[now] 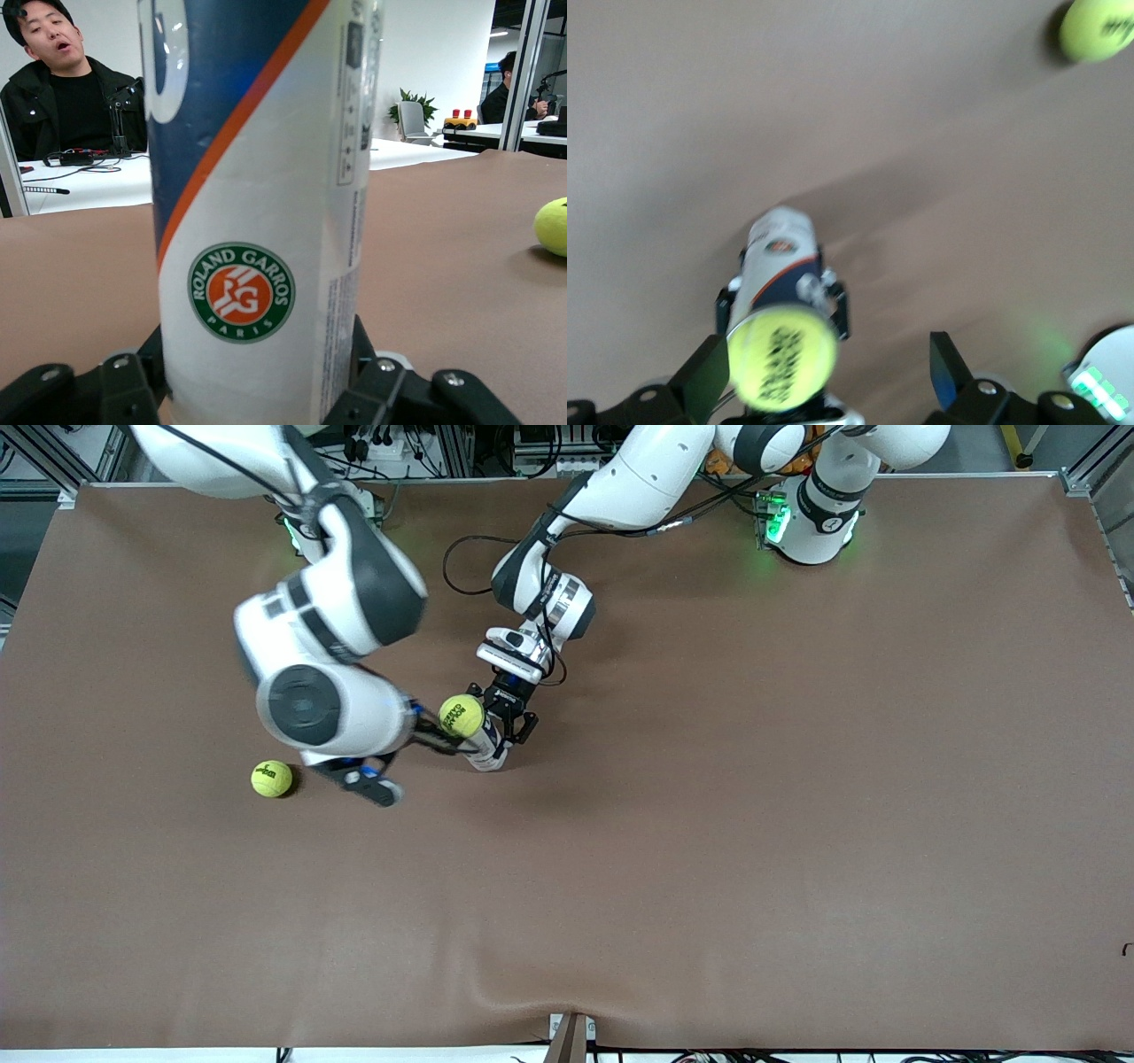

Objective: Insert tennis ball vertically with right arm
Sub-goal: 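Move the right gripper back to the second tennis ball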

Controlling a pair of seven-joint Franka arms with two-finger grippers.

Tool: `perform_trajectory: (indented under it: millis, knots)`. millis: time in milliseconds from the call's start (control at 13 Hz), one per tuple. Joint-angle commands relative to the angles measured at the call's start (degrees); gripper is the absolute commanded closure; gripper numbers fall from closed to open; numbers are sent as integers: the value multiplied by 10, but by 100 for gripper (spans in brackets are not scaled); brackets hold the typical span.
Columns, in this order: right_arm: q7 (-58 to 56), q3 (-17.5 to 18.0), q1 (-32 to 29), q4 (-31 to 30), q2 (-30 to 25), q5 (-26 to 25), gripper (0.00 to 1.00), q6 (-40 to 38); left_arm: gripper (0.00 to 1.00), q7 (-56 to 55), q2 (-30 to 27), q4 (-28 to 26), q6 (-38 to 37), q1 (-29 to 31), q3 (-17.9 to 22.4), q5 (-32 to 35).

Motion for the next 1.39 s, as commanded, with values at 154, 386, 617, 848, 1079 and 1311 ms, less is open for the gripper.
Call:
perform_trajectory:
  millis: [154, 386, 617, 848, 1079, 1311]
  knots:
    - [-159, 7, -118, -19, -2, -58, 0, -4, 23, -127, 3, -3, 17, -1, 2, 73]
    - [-269, 7, -174, -88, 6, -109, 0, 77, 23, -139, 2, -7, 19, 2, 2, 88]
    - [-343, 7, -221, -170, 7, -147, 0, 164, 23, -144, -3, -6, 45, 4, 2, 89]
    - [-363, 7, -251, -213, 18, -165, 0, 212, 23, -156, -5, -6, 54, 7, 2, 97]
    - [-398, 9, -286, -278, 24, -159, 0, 304, 23, -244, -5, -8, 53, 21, 2, 195]
    - [-397, 10, -282, -313, 25, -158, 0, 340, 23, -253, -5, -9, 53, 27, 2, 210]
